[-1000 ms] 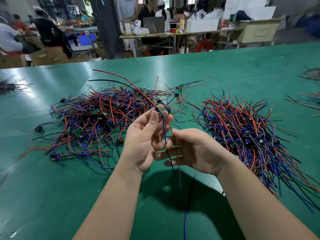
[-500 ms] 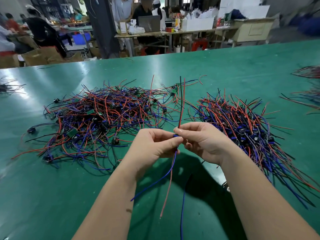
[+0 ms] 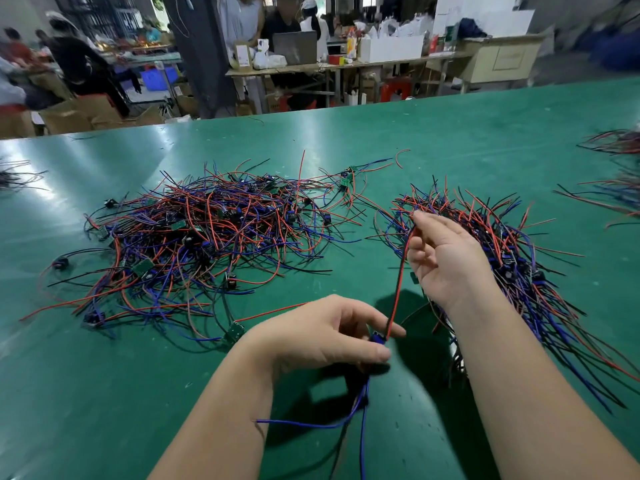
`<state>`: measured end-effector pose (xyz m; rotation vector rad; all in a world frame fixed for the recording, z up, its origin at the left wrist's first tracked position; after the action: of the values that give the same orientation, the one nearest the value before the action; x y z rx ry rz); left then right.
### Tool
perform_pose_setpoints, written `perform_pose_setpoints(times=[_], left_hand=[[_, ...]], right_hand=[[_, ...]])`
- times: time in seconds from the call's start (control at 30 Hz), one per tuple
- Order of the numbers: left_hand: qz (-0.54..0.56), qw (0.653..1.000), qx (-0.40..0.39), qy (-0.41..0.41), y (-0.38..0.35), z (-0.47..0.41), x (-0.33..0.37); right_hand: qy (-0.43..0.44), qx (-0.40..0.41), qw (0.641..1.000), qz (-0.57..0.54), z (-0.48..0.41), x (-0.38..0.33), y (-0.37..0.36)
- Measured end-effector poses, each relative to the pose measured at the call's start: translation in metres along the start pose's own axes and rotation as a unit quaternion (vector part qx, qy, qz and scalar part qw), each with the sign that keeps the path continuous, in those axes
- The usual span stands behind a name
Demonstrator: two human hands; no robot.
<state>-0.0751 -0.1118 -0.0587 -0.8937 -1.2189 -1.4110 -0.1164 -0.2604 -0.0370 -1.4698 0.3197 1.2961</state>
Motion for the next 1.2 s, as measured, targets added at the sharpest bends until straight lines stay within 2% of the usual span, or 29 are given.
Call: perform_pose_setpoints(times=[0.1,0.2,0.27,0.33,0.4,0.47,0.57,0.67,0.8,0.9,0.97,1.03,1.13,1.2], left_hand=[[0.018,0.999,-0.003,-0.033,0.001,0.002,0.01],[0.133,0.982,0.085,-0.101,0.02,0.004,0.026],[0.271,0.945,0.129,-0.129,0.035,0.009,0.029],[0.391,0.89,0.154,-0.178,0.048,0.014,0.034],[0.441,0.84,0.226,-0.222,0.064,0.02,0.034],[0.425,0.815,0.313,-0.239,0.074,0.022,0.03],[0.327,0.813,0.419,-0.238,0.081,0.03,0.025],[0.186,0.832,0.467,-0.236,0.083,0.039,0.031],[0.085,0.845,0.468,-0.244,0.072,0.038,0.04],[0.044,0.877,0.424,-0.223,0.066,0.03,0.041],[0.039,0.895,0.371,-0.245,0.059,0.026,0.048],[0.088,0.903,0.338,-0.251,0.055,0.023,0.048],[0.264,0.885,0.339,-0.18,0.061,0.016,0.026],[0.311,0.878,0.336,-0.139,0.06,0.012,0.018]], right_hand=[[-0.001,0.008,0.997,-0.072,-0.005,-0.004,0.005],[-0.048,-0.006,0.998,-0.047,-0.004,0.007,0.002],[-0.078,-0.054,0.995,0.011,0.001,0.018,-0.008],[-0.101,-0.124,0.985,0.061,0.009,0.028,-0.023],[-0.106,-0.199,0.967,0.118,0.02,0.036,-0.038],[-0.1,-0.264,0.948,0.146,0.033,0.043,-0.053],[-0.08,-0.274,0.951,0.115,0.04,0.046,-0.064],[-0.065,-0.244,0.967,0.039,0.035,0.037,-0.061],[-0.048,-0.251,0.966,0.042,0.034,0.029,-0.059],[-0.026,-0.229,0.97,0.075,0.03,0.026,-0.054],[-0.01,-0.21,0.974,0.089,0.025,0.021,-0.049],[-0.002,-0.196,0.976,0.093,0.022,0.018,-0.046],[-0.012,-0.205,0.974,0.094,0.023,0.02,-0.046],[-0.023,-0.225,0.969,0.102,0.025,0.024,-0.049]])
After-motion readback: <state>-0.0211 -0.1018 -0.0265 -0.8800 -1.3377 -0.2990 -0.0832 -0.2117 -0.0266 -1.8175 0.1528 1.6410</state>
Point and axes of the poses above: each hand's wrist, its own z-axis away from the middle knuckle, its own y-axis out of the back of the hand, x = y × z, the point moved 9 cm from there along -z, towards the middle knuckle, and after that the axes turned 3 degrees about z, right-handed, at the moved point
